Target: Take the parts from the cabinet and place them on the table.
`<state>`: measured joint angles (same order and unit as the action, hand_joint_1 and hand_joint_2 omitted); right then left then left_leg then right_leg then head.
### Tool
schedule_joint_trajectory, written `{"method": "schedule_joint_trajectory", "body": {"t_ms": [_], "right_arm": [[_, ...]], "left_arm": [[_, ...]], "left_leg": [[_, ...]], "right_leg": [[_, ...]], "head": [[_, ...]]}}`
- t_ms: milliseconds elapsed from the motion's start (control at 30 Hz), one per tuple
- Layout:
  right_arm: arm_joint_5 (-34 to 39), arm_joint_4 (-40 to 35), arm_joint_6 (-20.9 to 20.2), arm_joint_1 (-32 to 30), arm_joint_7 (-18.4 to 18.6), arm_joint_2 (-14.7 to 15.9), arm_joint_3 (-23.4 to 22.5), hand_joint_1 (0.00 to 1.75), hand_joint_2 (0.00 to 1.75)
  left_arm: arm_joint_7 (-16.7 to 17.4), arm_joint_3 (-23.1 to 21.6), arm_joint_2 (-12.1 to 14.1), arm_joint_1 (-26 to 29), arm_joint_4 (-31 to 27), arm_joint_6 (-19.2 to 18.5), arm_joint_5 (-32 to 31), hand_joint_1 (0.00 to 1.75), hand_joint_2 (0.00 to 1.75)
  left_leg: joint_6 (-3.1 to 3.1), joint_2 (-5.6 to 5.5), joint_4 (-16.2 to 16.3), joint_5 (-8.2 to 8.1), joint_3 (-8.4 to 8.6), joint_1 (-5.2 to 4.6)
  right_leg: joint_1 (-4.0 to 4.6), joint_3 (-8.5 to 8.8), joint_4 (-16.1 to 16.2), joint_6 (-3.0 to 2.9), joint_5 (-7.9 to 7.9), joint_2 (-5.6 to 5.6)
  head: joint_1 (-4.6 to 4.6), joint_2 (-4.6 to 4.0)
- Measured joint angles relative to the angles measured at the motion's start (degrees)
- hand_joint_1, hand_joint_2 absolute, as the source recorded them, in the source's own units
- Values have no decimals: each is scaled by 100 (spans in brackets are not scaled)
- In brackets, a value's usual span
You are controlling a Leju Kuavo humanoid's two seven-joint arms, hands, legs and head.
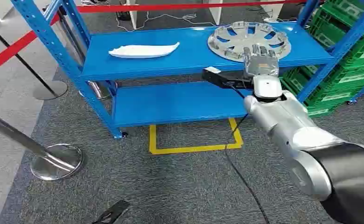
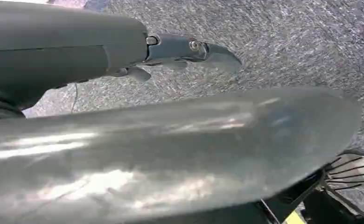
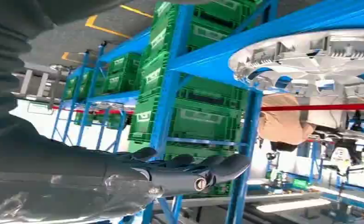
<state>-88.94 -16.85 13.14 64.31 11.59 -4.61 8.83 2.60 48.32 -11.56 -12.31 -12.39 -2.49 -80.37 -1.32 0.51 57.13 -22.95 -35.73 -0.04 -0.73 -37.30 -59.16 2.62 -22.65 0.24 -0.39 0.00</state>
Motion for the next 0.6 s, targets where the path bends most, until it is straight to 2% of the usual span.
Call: {"method": "schedule_joint_trajectory", "body": {"t_ms": [200,233,267,300,333,367,433,467,500,533,567,600], "right_arm": [[0,0,-81,-6,-35,-15,35,0,175],[0,0,-123,-7,-37,-35,42,0,175],[0,-4,-144,-6,-37,-54,44,0,175],[0,-24,-151,-19,-37,-61,44,0,175],[0,-31,-155,-14,-37,-61,44,0,175],[0,-31,-160,2,-37,-61,46,0,175],[0,-28,-171,-22,-39,-61,48,0,175],[0,-28,-177,-55,-39,-61,52,0,175],[0,-24,-184,-80,-39,-61,53,0,175],[0,-24,-186,-92,-39,-61,53,0,175],[0,-24,-186,-85,-39,-61,53,0,175],[0,-26,-186,-75,-39,-63,55,0,175]], "left_arm": [[0,74,7,3,0,4,0,0,0],[0,79,16,2,0,4,-2,0,0],[0,79,13,3,0,4,-4,0,0],[0,81,9,4,0,4,-7,0,0],[2,81,9,4,0,4,-7,0,0],[2,83,9,-3,0,4,-7,0,0],[4,83,7,-2,0,4,-7,0,0],[9,83,5,3,0,4,-7,0,0],[11,83,5,13,0,4,-9,0,0],[11,83,5,24,2,4,-9,0,0],[11,83,2,30,2,4,-9,0,0],[11,85,0,30,2,2,-9,0,0]], "left_leg": [[1,0,0,1,0,0],[63,-2,31,-25,-14,-23],[141,3,-60,5,23,-29],[192,11,-266,105,148,14],[167,44,-384,162,223,34],[187,58,-422,178,252,47],[172,65,-418,159,260,74],[160,64,-414,149,260,92],[130,59,-400,136,260,119],[77,52,-367,105,262,159],[16,50,-313,63,262,210],[-57,49,-218,-6,258,260]], "right_leg": [[0,1,1,0,1,-2],[-41,24,64,66,33,-3],[-39,64,149,92,64,4],[-10,81,202,102,78,12],[-14,58,164,102,42,7],[-10,-51,-84,115,-131,16],[-35,-490,-1011,179,-541,15],[-53,-680,-1371,219,-641,13],[-72,-742,-1456,252,-607,11],[-100,-663,-1272,295,-443,7],[-137,-459,-856,344,-199,-6],[-188,-179,-323,417,57,-48]], "head": [[0,0],[-4,0],[-9,0],[-9,0],[11,0],[13,0],[11,0],[7,0],[13,-2],[11,-2],[13,0],[9,0]]}}
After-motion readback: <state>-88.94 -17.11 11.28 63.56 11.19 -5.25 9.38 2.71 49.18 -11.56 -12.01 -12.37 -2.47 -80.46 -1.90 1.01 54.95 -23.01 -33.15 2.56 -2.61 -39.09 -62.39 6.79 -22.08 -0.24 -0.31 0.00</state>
